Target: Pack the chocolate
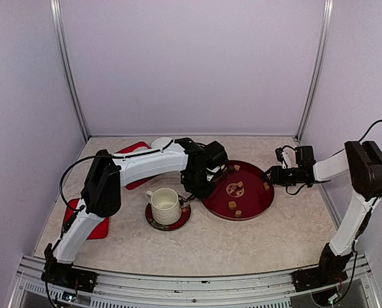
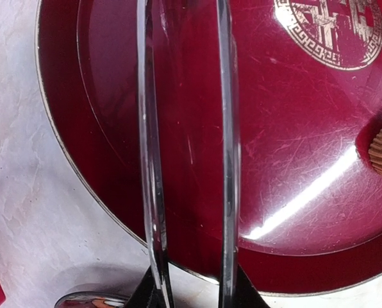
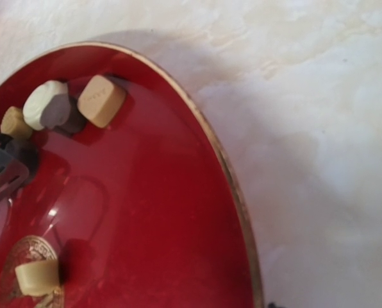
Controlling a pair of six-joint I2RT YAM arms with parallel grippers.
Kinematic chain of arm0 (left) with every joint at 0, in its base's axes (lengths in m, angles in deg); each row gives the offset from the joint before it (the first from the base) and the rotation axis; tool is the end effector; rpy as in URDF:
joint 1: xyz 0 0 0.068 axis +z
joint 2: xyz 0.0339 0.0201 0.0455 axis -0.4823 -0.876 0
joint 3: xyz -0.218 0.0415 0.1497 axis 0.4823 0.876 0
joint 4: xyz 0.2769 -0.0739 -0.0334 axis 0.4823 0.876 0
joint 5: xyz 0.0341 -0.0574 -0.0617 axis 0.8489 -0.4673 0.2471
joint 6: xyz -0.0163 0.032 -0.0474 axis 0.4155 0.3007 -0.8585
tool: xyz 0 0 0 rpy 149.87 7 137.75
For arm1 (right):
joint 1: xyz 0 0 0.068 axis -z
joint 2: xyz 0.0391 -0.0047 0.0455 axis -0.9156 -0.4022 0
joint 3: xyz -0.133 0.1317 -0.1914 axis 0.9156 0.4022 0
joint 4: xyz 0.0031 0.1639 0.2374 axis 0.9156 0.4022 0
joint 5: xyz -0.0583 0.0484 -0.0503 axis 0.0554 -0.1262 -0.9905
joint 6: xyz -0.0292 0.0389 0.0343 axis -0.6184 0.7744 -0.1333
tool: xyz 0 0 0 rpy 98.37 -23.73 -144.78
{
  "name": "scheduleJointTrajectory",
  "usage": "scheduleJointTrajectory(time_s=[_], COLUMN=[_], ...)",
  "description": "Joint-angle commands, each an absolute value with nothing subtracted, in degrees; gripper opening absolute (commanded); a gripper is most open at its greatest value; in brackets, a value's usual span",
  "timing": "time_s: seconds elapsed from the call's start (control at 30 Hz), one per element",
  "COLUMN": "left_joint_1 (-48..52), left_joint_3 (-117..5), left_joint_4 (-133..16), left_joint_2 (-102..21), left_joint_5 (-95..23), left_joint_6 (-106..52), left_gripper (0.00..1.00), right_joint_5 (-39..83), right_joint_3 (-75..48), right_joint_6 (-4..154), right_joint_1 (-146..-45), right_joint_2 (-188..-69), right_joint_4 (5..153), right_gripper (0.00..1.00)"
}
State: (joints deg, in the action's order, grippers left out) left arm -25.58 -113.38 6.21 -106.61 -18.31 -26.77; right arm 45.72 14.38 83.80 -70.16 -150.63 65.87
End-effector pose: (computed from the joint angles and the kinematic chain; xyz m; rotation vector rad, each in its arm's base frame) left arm 0.3166 -0.4301 0.1595 1.0046 2.6524 -0.0081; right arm 0.3622 0.0470 0.0989 -0.0384 2.3192 0.7992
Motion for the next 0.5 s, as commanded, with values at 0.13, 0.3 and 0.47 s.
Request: scheduleJointTrajectory(time_s=[0.13, 0.3, 0.47], left_joint_1=[-24.4, -24.0, -22.8], left_joint_3=[-110.7, -108.2, -104.6], left_joint_4=[3.2, 1.8, 0.7], left_joint_2=[-97.7, -94.4, -89.9], left_joint_5=[-21.3, -22.1, -22.8], left_joint_6=[-27.2, -27.6, -28.5], left_gripper=[0.25, 0.24, 0.23], right_joint_5=[47.1, 47.0, 46.9], right_joint_3=[15.0, 15.0, 15.0], right_joint_6=[83.8, 83.7, 83.5], right_joint_1=[-70.8, -70.8, -70.8], right_joint_2=[-149.4, -149.3, -149.1], right_joint_4=[64.6, 64.8, 65.1], right_gripper=[0.48, 0.48, 0.48])
